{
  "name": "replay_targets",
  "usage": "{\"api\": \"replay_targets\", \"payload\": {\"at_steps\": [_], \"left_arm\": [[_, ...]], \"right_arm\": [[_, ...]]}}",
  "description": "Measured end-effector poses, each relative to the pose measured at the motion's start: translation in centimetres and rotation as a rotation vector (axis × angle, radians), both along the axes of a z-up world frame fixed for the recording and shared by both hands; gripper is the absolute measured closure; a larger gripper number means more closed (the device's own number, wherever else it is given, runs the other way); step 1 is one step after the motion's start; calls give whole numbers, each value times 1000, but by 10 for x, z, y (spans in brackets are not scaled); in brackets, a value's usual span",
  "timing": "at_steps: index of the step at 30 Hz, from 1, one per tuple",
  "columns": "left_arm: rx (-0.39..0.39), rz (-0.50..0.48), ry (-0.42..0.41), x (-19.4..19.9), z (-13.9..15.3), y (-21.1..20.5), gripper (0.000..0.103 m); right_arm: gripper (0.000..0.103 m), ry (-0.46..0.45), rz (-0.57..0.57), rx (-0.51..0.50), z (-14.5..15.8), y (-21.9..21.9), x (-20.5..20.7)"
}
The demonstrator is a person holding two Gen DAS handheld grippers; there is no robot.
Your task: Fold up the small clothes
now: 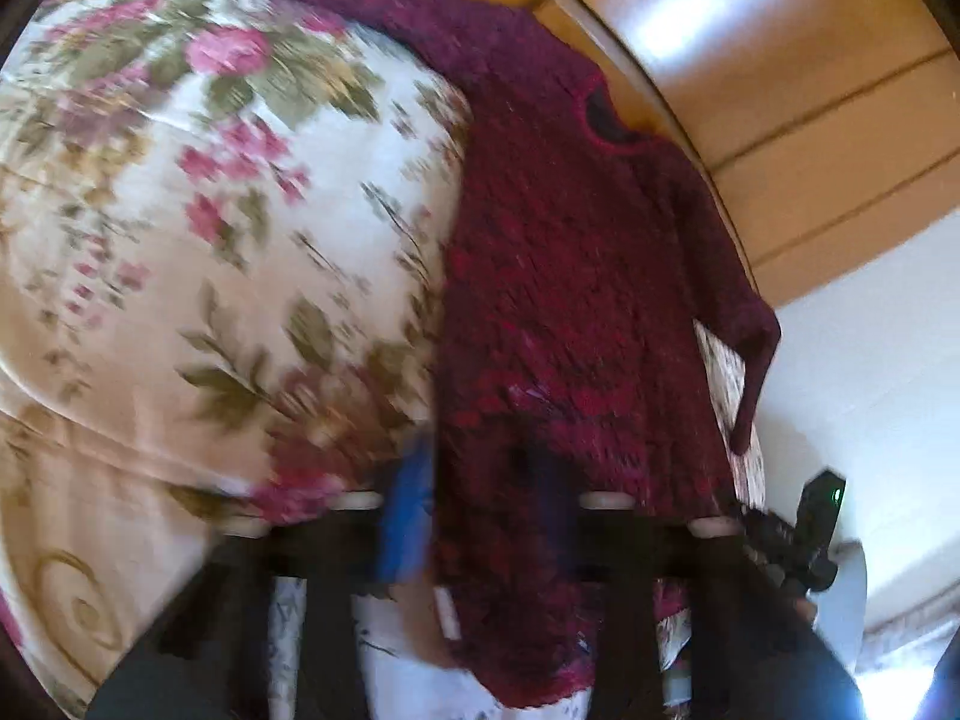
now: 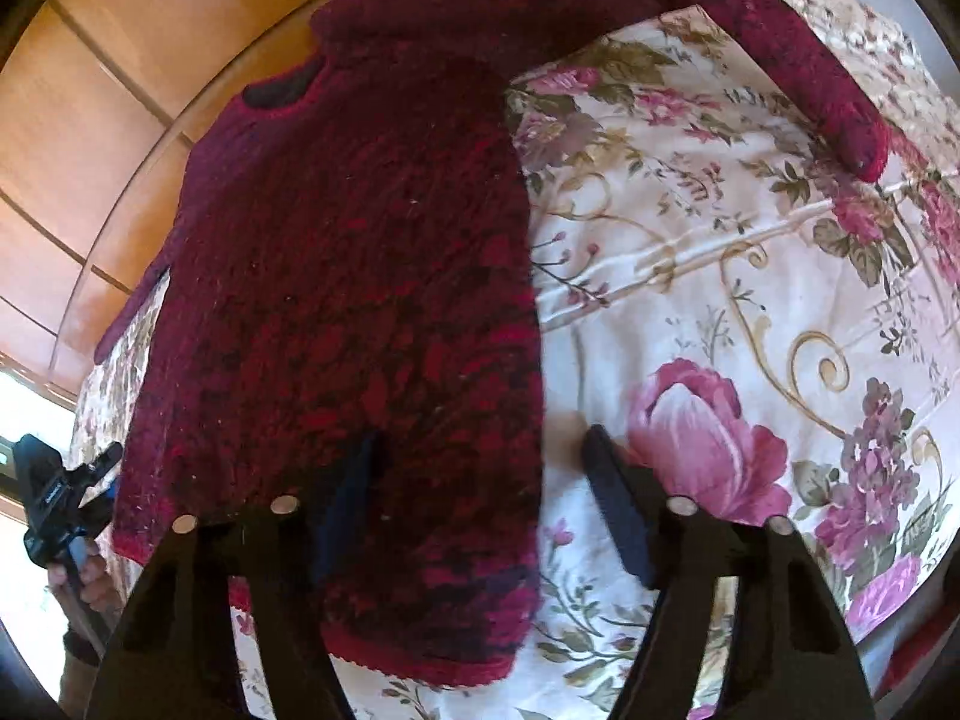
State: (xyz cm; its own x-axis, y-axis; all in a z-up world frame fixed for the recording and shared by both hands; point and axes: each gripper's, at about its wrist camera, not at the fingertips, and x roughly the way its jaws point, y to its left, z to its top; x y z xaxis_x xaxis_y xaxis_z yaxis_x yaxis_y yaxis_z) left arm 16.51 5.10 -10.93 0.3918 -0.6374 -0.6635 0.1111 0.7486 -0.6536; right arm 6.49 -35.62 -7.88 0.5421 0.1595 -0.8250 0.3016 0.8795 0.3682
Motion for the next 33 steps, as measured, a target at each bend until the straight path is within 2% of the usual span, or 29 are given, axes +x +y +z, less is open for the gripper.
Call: {"api": "replay_targets", "payload": {"at_steps": [1, 3, 5, 7, 10, 14, 17, 19, 21, 23, 24, 26, 29, 30, 31, 32, 33], "left_arm": [[21, -2, -23, -3, 2, -4, 90], [27, 13, -37, -7, 4, -5, 93], [-9, 47, -46, -11, 9, 5, 93], [-12, 61, -89, -22, 19, 13, 94], [26, 47, -149, -39, 37, 19, 95], [60, 49, -181, -69, 48, 32, 95], [56, 83, -164, -98, 43, 52, 96], [82, 100, -156, -123, 38, 60, 103], [142, 98, -156, -141, 34, 55, 103], [133, 84, -131, -152, 26, 51, 103], [154, 69, -121, -157, 21, 44, 103], [172, 47, -113, -160, 17, 38, 103], [68, 64, -93, -156, 17, 47, 103], [30, 76, -107, -155, 20, 52, 99], [27, 90, -122, -153, 21, 54, 76], [29, 101, -127, -152, 22, 56, 60], [13, 118, -127, -151, 22, 59, 38]], "right_arm": [[64, -7, 20, 7, 3, 4, 3], [72, -11, 46, -37, 9, 14, 7], [78, -27, 71, -60, 17, 21, 9], [80, -64, 98, -71, 26, 30, 8], [81, -116, 150, -74, 43, 47, 5], [82, -131, 240, -107, 52, 65, -9], [82, -115, 272, -110, 43, 68, -34], [82, -82, 260, -129, 28, 62, -47], [82, -41, 223, -151, 11, 52, -53], [82, -15, 175, -132, -6, 38, -57], [82, -27, 169, -115, -8, 36, -60], [82, -32, 186, -169, -5, 41, -63], [82, -26, 199, -208, -2, 44, -66], [82, -22, 197, -202, -2, 44, -67], [82, -18, 191, -192, -3, 44, -66], [82, -16, 188, -185, -4, 44, -64], [81, -14, 185, -180, -5, 44, -63]]}}
